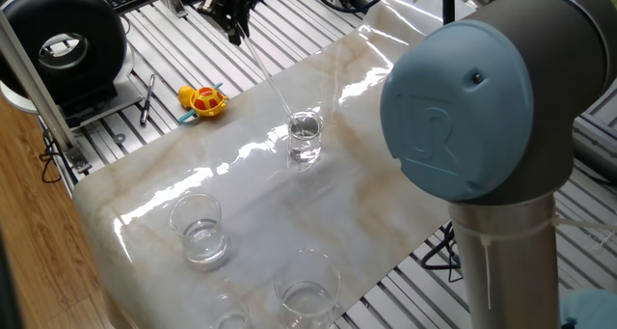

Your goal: Stir the beaker with a glass rod

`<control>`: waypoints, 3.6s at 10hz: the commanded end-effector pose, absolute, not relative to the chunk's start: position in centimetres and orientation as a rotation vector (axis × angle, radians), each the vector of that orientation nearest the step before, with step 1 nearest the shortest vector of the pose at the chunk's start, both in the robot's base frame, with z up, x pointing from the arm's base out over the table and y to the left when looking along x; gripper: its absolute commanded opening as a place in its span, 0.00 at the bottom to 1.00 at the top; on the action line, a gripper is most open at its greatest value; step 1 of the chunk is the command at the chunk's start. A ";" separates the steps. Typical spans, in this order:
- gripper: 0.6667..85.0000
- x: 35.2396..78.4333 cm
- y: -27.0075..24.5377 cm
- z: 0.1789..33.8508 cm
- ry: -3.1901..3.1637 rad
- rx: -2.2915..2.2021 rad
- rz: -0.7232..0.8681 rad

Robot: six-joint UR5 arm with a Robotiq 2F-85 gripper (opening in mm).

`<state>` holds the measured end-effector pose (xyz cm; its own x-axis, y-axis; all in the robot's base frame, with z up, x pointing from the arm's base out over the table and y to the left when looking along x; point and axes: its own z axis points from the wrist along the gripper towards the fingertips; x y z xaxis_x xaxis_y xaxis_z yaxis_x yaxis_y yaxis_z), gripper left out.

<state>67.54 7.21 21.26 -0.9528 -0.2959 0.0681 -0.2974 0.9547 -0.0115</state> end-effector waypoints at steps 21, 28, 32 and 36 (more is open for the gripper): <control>0.00 67.7 8.4 22.0 -3.063 0.404 -0.064; 0.00 66.8 8.0 23.9 -3.040 0.416 -0.097; 0.00 66.8 7.1 24.5 -3.044 0.462 -0.099; 0.00 66.6 6.7 24.5 -3.054 0.475 -0.096</control>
